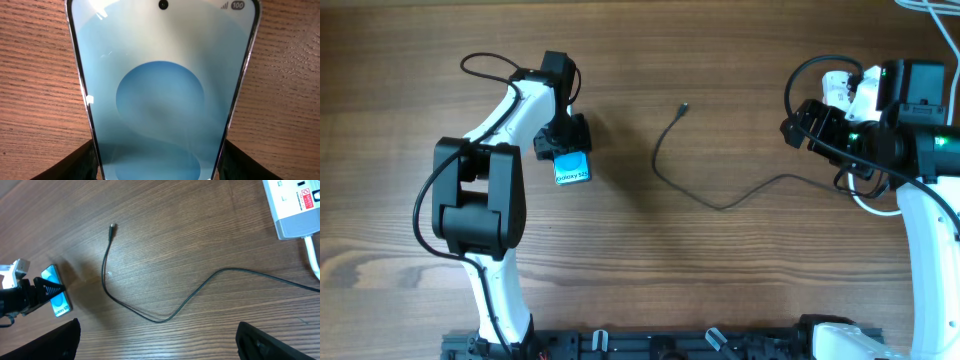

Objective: Plug charger to phone and switch on socket
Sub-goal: 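Lift the phone slightly with the left gripper and hold it, then raise and rotate the phone upright with the left gripper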

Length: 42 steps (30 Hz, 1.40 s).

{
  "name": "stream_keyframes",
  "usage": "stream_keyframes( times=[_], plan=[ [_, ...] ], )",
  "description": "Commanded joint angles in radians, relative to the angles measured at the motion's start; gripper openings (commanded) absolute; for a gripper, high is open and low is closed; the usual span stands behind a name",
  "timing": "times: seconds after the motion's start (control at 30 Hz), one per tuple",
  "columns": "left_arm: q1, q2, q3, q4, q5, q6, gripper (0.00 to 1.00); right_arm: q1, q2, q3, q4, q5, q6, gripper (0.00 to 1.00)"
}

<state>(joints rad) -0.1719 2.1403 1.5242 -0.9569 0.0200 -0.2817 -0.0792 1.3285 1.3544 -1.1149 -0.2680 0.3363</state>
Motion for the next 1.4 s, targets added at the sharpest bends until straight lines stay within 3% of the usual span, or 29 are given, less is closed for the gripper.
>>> stream_keyframes(
  times=[0.0,0.7,0.9,1.37],
  plan=[
    [0.0,0.059,-0.013,-0.005,0.008,0.013,0.64,0.003,-0.008,0.012,-0.001,0.013,-0.003,1.0],
    [0.0,0.057,0.37,-0.327,0.005,0.016,0.62,0.003,-0.008,0.012,0.007,0.014,-0.003,1.0],
    [0.0,0.057,0.428,-0.342,0.016,0.012,0.27,0.003,-0.008,0.012,0.007,0.014,-0.003,1.0],
    [0.0,0.057,0.428,-0.343,0.016,0.012,0.2,0.003,-0.008,0.012,0.006,0.014,-0.003,1.0]
  ],
)
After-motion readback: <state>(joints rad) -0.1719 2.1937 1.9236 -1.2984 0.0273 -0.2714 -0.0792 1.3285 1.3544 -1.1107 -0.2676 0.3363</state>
